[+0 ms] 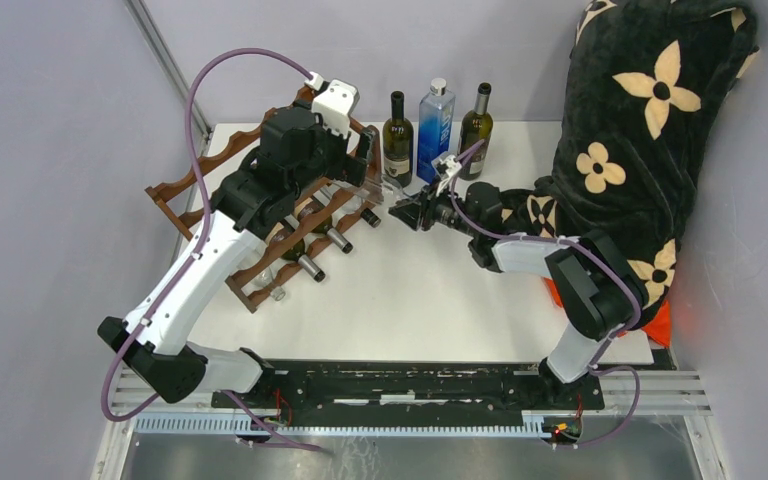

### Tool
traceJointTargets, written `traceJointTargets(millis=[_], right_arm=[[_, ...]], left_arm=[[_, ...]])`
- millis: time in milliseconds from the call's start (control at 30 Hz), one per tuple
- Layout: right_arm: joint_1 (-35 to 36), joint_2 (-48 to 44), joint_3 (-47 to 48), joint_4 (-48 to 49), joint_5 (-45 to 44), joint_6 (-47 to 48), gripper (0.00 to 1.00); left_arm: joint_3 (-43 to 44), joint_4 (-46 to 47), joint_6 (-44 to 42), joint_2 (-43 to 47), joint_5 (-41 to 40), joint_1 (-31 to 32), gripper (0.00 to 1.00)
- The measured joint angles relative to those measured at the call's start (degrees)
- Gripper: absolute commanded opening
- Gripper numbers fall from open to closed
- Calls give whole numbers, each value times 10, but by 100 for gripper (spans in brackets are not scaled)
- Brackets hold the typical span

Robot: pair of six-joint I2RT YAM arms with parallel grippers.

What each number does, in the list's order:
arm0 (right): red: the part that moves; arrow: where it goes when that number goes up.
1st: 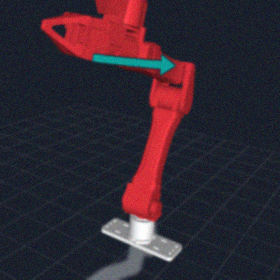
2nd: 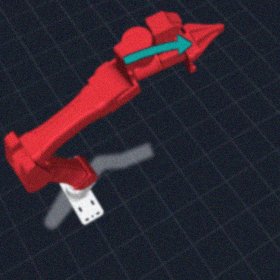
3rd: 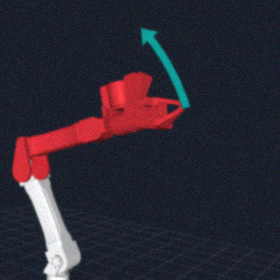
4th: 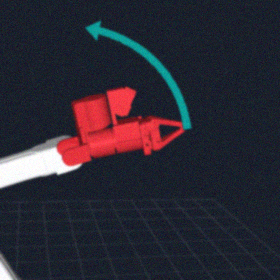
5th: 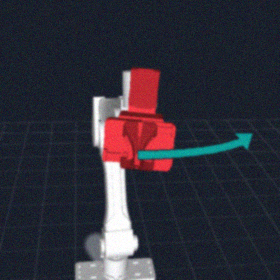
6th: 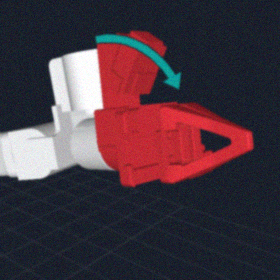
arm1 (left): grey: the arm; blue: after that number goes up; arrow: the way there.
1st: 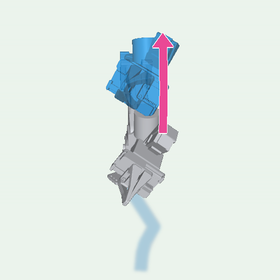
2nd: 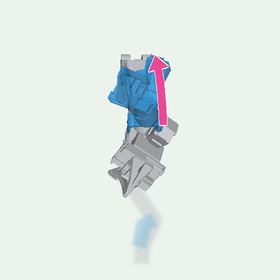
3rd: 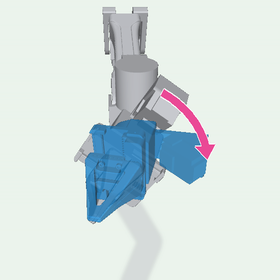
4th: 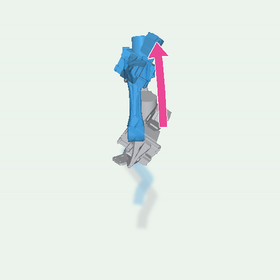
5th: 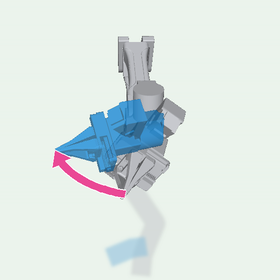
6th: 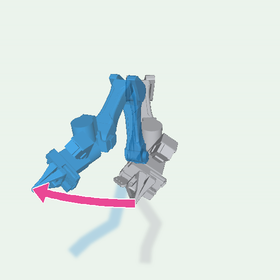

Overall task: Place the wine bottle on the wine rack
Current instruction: Place the wine bottle in the wine rack.

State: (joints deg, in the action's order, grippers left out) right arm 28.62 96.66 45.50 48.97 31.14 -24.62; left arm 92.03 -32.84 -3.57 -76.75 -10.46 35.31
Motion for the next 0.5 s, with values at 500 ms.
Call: traceJointTargets(millis=[500], right_arm=[[44,169,165,53,-99,-50,0]], left_arm=[[1,4,-7,-16,-29,-14,97]])
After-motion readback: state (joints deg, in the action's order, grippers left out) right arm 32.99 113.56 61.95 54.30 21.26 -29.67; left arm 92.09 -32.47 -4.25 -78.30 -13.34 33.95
